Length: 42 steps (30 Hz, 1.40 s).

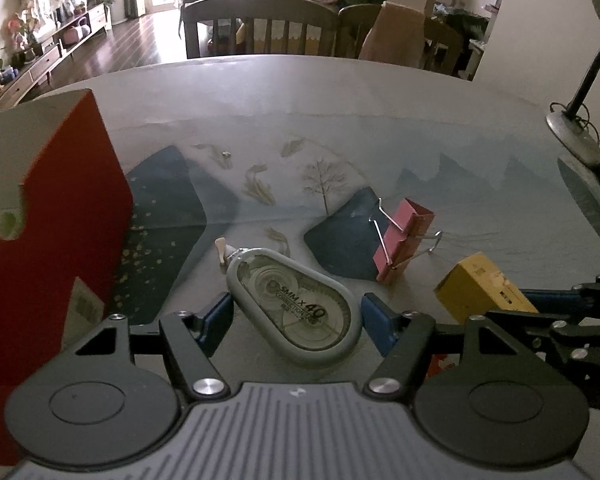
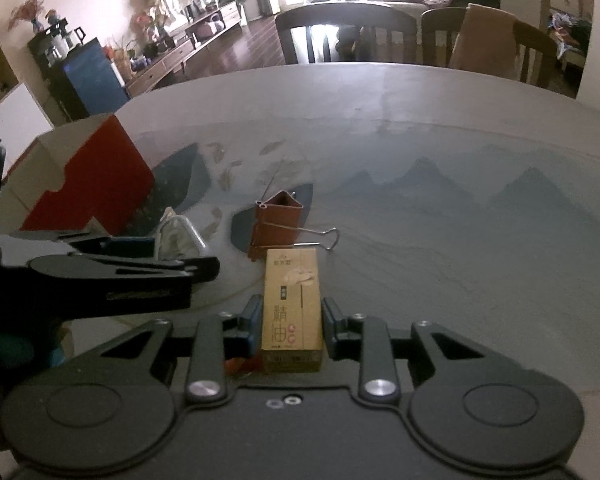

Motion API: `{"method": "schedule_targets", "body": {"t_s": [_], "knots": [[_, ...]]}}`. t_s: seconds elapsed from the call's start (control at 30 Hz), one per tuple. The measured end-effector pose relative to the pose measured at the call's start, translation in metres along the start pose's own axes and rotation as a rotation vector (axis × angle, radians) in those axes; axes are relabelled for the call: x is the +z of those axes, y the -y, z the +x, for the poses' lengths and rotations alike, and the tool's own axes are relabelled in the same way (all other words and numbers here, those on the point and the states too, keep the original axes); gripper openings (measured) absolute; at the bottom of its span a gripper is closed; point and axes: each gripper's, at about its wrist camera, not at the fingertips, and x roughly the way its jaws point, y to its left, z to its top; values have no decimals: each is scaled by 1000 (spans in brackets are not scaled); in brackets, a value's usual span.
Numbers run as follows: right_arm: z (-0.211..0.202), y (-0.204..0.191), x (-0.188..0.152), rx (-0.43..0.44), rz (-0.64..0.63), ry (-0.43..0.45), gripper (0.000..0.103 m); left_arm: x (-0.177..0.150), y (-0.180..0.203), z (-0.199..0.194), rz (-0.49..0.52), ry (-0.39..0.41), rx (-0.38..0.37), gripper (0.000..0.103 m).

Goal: Organize rigid objects
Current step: 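Grasp the white correction-tape dispenser with the left tool while the right tool grasps the yellow box, then carry the tape dispenser and yellow box into the box and open both tools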

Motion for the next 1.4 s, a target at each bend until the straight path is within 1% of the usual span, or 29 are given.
{"method": "schedule_targets", "body": {"t_s": [0.27, 0.4, 0.6, 0.73, 0.93, 1.17, 1.4], "knots": [[-34, -17, 3, 3, -10, 49, 29, 2, -3, -42, -2, 31, -35, 70], [-51, -32, 7, 4, -24, 74, 30, 5, -5, -65, 6, 56, -57, 70], [-73, -56, 12, 15, -44, 106, 30, 7, -16, -99, 16, 71, -81, 70], [-83, -75, 15, 24, -55, 127, 30, 8, -31, -121, 10, 97, -95, 70], [-94, -108, 20, 30, -67, 155, 30, 9, -57, -151, 29, 136, -98, 70], [-98, -145, 25, 34, -80, 180, 30, 8, -90, -172, 46, 155, -100, 70], [-93, -184, 29, 37, -92, 194, 30, 9, -125, -188, 46, 176, -95, 70]]}}
